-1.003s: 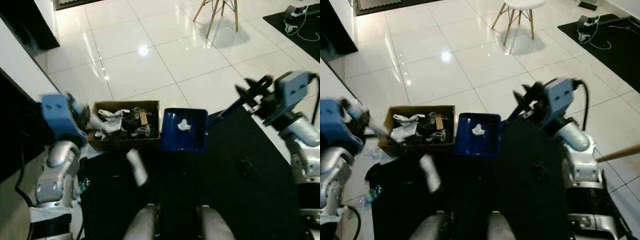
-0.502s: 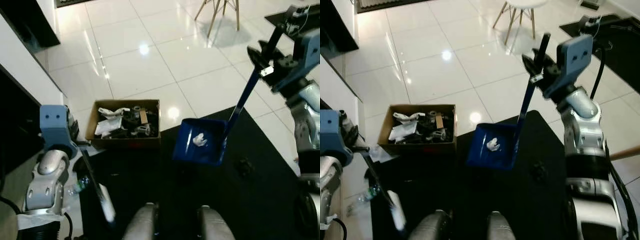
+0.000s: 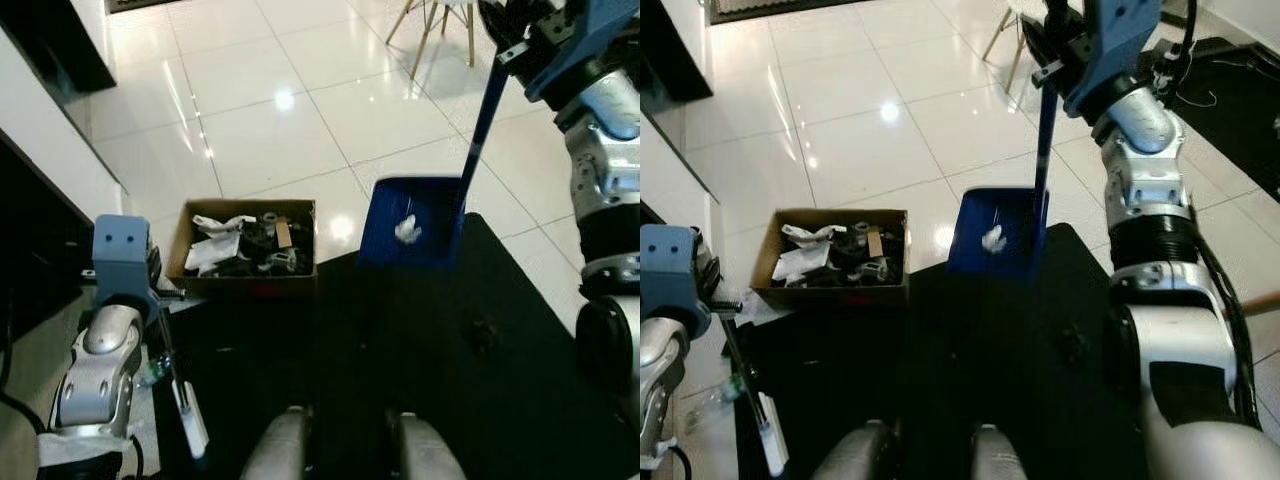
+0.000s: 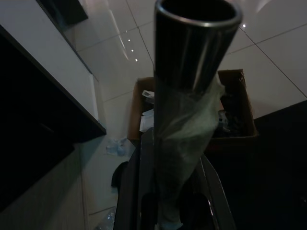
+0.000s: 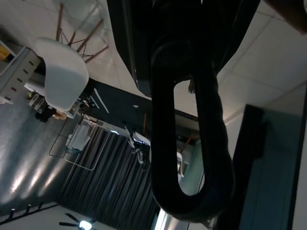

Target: Sweep floor

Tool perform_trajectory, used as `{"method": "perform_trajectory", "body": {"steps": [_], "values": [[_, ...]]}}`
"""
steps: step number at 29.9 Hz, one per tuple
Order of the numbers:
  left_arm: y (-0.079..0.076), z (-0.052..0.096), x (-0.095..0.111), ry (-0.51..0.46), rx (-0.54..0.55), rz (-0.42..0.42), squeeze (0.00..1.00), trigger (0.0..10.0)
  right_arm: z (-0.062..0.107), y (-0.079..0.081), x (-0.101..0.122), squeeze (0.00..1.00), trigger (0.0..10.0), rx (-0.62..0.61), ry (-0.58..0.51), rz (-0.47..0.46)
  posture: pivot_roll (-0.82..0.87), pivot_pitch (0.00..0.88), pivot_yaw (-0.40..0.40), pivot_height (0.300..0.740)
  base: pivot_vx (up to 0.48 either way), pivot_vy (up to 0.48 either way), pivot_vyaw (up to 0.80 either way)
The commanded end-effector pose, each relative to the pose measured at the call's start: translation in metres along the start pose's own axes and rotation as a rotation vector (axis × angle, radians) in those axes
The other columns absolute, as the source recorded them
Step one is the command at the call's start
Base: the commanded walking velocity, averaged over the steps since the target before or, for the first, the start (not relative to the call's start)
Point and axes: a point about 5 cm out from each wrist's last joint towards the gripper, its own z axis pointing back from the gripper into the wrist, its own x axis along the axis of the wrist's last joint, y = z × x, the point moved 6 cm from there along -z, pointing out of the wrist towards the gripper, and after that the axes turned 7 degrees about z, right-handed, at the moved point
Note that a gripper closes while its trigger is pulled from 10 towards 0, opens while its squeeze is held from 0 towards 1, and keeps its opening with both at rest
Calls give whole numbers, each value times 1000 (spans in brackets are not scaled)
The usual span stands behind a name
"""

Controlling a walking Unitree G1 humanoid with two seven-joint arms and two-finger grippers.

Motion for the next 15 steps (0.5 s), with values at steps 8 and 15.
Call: {"method": "perform_trajectory", "body": {"steps": [8,15], "values": [[-8,12,-9,0,24,-5,0,10000,-14,12,-4,0,10000,-16,-2,-79,123,122,-55,740,0,0,0],[-16,15,-15,11,21,7,0,10000,-18,18,-4,0,4902,-55,-41,-233,123,118,-54,740,0,0,0]]}}
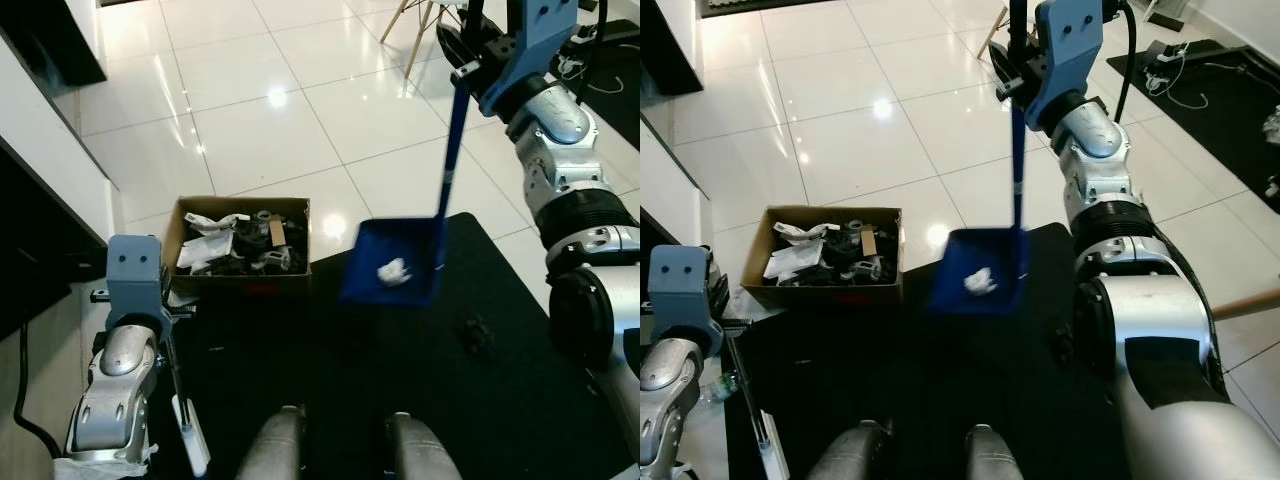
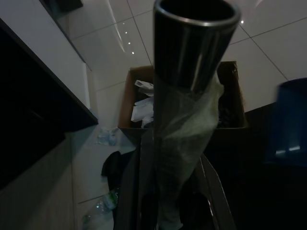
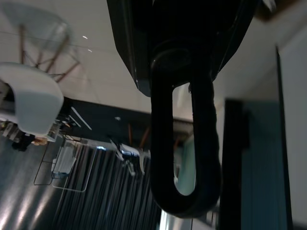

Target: Sweep floor

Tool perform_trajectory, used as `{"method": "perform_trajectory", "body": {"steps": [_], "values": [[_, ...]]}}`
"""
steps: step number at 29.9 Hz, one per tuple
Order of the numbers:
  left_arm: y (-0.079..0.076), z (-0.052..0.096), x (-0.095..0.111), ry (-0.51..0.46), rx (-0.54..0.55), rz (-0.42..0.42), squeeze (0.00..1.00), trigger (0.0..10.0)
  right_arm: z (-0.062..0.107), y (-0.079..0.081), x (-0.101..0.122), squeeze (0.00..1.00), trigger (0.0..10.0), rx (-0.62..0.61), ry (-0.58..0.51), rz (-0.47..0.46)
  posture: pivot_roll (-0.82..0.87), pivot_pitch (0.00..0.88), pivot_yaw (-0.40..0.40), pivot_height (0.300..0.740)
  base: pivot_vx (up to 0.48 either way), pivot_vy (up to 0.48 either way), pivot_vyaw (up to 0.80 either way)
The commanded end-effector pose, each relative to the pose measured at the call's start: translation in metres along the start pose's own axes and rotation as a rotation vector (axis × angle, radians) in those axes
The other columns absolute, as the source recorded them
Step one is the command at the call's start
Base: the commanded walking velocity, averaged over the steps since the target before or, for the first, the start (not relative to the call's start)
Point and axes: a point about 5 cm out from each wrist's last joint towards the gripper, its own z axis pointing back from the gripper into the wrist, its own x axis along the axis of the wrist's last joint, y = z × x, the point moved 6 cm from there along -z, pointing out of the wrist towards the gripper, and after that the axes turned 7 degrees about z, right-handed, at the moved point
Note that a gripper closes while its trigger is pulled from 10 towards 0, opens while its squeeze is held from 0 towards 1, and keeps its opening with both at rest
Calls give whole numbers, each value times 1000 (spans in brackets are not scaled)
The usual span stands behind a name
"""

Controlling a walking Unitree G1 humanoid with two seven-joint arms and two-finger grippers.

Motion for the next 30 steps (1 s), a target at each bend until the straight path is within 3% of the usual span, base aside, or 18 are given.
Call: {"method": "perform_trajectory", "body": {"steps": [1,2,3,15,16,17,26,30], "values": [[0,3,1,-14,14,-14,0,10000,-2,-2,12,0,2627,-4,-51,19,119,117,-50,740,0,0,0],[-1,2,1,-13,12,-14,0,10000,-2,-1,10,0,2627,-2,-49,20,119,117,-50,740,0,0,0],[-2,1,1,-13,8,-15,0,10000,-2,0,9,0,0,1,-51,17,114,116,-47,740,0,0,0],[-10,-8,3,-17,-16,-21,0,10000,1,-4,14,0,0,18,-74,65,83,101,-34,740,0,0,0],[-11,-8,3,-17,-18,-20,0,10000,1,-3,15,0,3373,28,-74,83,82,99,-35,740,0,0,0],[-12,-9,3,-17,-19,-19,0,10000,1,-1,16,0,10000,42,-79,93,82,98,-37,740,0,0,0],[-13,-8,0,-13,-16,-14,0,10000,-2,10,23,0,10000,102,-105,206,91,105,-48,740,0,0,0],[-10,-5,-3,-10,-5,-12,0,10000,-7,23,25,0,10000,141,-112,229,111,112,-57,740,0,0,0]]}}
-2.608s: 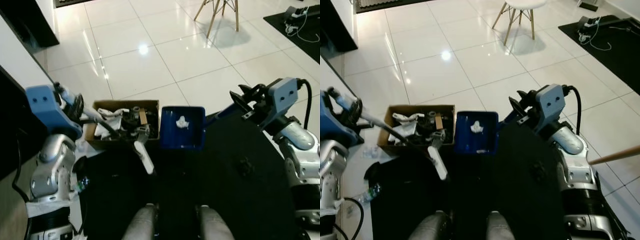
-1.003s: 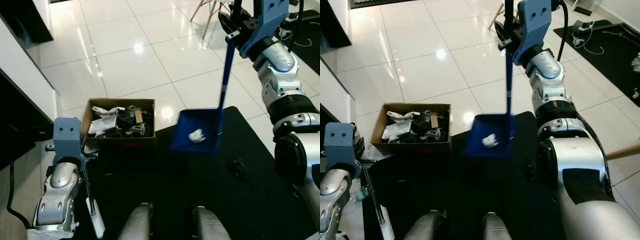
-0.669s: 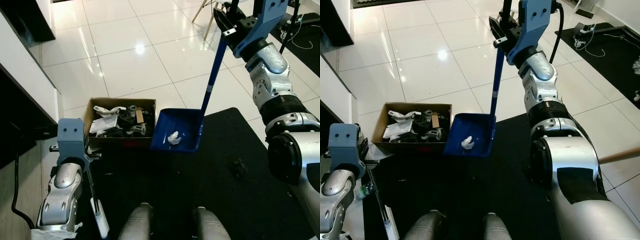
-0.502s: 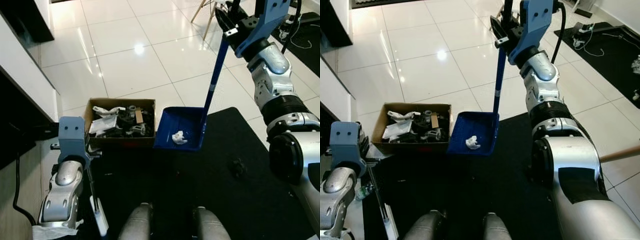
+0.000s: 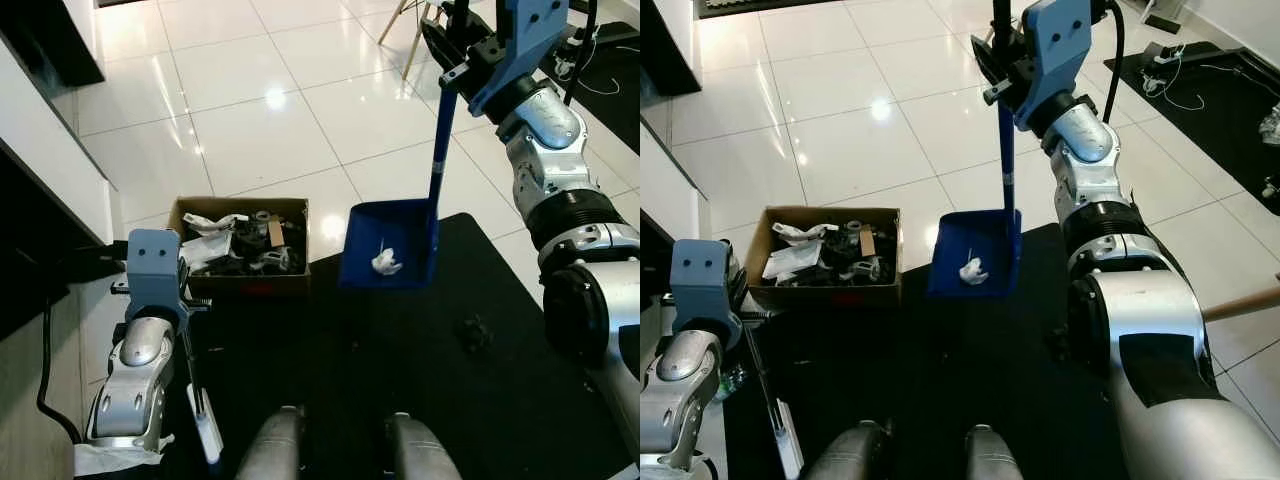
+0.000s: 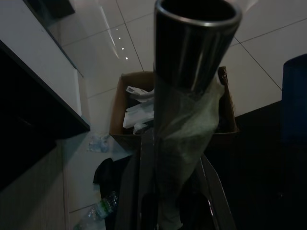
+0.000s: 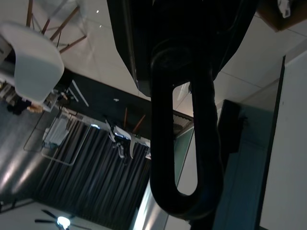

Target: Sweep floor

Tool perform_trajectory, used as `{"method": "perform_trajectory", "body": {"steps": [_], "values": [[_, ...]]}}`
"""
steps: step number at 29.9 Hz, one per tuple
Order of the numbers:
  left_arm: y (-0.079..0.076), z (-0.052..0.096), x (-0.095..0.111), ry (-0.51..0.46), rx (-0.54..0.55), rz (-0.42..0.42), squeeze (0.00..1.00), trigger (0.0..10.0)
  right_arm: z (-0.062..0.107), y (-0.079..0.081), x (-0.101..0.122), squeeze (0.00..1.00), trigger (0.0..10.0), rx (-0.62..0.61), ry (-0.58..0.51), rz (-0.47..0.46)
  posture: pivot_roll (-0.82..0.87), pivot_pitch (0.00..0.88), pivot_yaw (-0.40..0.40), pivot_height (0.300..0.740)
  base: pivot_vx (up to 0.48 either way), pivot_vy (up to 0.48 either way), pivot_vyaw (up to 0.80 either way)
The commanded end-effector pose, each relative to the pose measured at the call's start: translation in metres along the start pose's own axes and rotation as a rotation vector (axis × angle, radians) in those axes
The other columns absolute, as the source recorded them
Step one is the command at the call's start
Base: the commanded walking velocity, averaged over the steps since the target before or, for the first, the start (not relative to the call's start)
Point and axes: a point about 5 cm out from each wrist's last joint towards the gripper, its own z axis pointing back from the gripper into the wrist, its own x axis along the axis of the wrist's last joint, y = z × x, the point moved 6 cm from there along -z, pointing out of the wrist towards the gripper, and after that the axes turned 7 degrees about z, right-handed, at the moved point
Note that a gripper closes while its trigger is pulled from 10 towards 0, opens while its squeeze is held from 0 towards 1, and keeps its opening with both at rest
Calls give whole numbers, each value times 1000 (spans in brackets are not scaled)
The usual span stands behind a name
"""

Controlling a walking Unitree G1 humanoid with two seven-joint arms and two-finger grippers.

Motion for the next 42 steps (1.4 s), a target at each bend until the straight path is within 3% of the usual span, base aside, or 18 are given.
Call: {"method": "perform_trajectory", "body": {"steps": [1,6,14,15,19,25,29,42], "values": [[3,3,-5,5,21,-11,0,10000,-8,4,14,0,10000,18,-50,39,116,113,-59,740,0,0,0],[8,8,-8,8,46,-11,0,10000,-14,17,20,0,10000,35,-77,89,144,118,-72,740,0,0,0],[9,14,-13,13,60,-7,0,10000,-17,14,29,0,10000,-34,-113,150,159,119,-79,740,0,0,0],[7,14,-15,16,56,-7,0,10000,-20,21,35,0,10000,-10,-139,198,153,122,-76,740,0,0,0],[5,13,-15,15,51,-9,0,10000,-25,35,42,0,10000,37,-169,232,154,121,-76,740,0,0,0],[4,12,-13,9,51,-11,0,10000,-33,56,53,0,10000,90,-218,225,164,120,-84,740,0,0,0],[5,14,-13,4,64,-8,0,10000,-41,79,69,0,10000,136,-284,197,188,121,-101,740,0,0,0],[18,27,-21,15,120,-7,0,10000,-50,113,117,0,10000,223,-486,185,242,126,-136,740,0,0,0]]}}
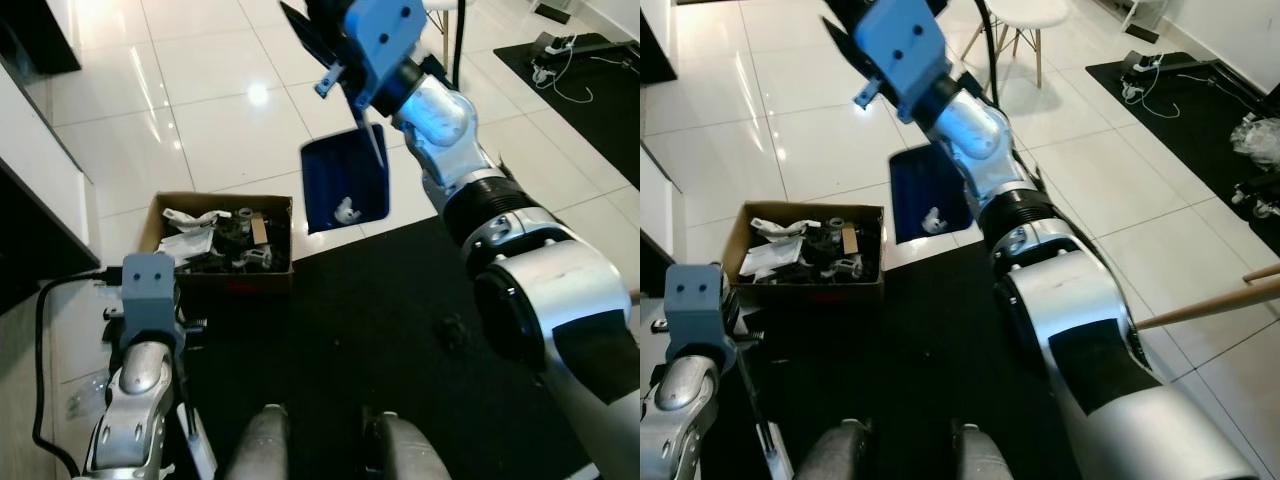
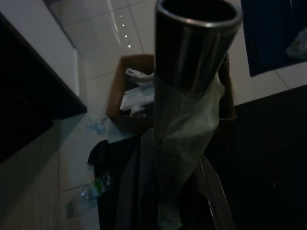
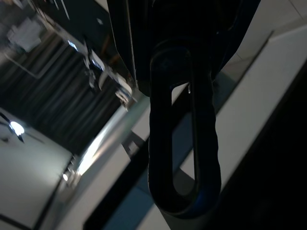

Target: Sweep floor

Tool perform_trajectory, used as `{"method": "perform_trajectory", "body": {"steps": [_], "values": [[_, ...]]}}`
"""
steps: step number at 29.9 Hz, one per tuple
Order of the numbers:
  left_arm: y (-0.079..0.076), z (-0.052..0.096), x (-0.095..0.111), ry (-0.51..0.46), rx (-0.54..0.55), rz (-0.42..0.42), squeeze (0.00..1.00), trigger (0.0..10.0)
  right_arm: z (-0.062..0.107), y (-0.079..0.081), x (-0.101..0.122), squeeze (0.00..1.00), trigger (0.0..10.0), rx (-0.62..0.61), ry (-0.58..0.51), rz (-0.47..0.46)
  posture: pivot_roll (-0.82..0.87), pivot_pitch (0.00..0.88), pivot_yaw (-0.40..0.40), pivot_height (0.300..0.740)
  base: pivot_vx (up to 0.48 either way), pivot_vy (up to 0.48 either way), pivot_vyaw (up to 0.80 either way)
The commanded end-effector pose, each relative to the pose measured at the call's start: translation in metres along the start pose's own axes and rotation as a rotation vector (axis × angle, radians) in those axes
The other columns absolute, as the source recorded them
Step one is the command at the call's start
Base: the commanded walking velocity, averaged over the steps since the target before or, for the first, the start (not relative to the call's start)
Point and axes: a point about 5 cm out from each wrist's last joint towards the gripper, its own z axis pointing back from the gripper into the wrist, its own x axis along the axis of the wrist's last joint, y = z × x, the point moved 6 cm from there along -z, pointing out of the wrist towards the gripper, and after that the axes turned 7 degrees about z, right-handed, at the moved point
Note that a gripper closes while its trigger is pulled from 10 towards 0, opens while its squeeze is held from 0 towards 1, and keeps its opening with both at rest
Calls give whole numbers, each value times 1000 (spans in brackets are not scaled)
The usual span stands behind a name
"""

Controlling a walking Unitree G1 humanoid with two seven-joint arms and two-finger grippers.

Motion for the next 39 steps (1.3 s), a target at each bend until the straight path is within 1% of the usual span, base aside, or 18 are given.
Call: {"method": "perform_trajectory", "body": {"steps": [1,6,10,13,14,16,18,20,22,23,24,25,28,30,33,36,38,39], "values": [[7,8,-2,-7,41,-6,0,10000,-14,-3,33,0,10000,23,-142,60,259,128,-148,740,0,0,0],[12,12,-5,2,60,-4,0,10000,-18,3,41,0,10000,49,-179,62,267,129,-153,740,0,0,0],[17,28,-17,26,94,5,0,10000,-26,22,56,0,10000,124,-254,71,311,138,-185,740,0,0,0],[18,32,-20,33,101,9,0,10000,-27,27,59,0,10000,141,-270,81,324,140,-193,740,0,0,0],[19,40,-27,49,116,16,0,10000,-28,38,67,0,10000,191,-314,113,337,140,-201,740,0,0,0],[19,42,-28,53,120,19,0,10000,-28,42,70,0,10000,210,-330,126,337,140,-201,740,0,0,0],[18,44,-30,56,123,22,0,10000,-26,53,75,0,10000,263,-364,148,345,139,-206,740,0,0,0],[17,44,-30,58,122,23,0,10000,-23,67,78,0,10000,324,-398,172,347,137,-206,740,0,0,0],[15,44,-30,57,118,23,0,10000,-12,90,82,0,10000,429,-461,236,342,134,-202,740,0,0,0],[15,44,-30,57,118,23,0,10000,-12,90,82,0,10000,429,-461,236,342,134,-202,740,0,0,0],[14,43,-30,56,115,22,0,10000,-1,108,85,0,10000,507,-521,281,336,130,-199,740,0,0,0],[14,43,-30,56,115,22,0,10000,-1,108,85,0,10000,507,-521,281,336,130,-199,740,0,0,0],[13,42,-29,55,111,21,0,10000,5,117,88,0,10000,544,-562,302,332,129,-197,740,0,0,0],[12,41,-29,53,104,20,0,10000,14,127,93,0,10000,586,-623,336,329,128,-194,740,0,0,0],[10,40,-29,53,98,19,0,10000,20,133,96,0,10000,616,-664,364,325,125,-192,740,0,0,0],[8,40,-29,53,94,19,0,10000,21,133,95,0,10000,615,-667,364,324,125,-192,740,0,0,0],[7,40,-30,54,93,20,0,10000,17,126,92,0,10000,587,-630,352,321,123,-193,740,0,0,0],[7,40,-30,56,92,21,0,10000,10,114,84,0,10000,545,-565,342,318,121,-191,740,0,0,0]]}}
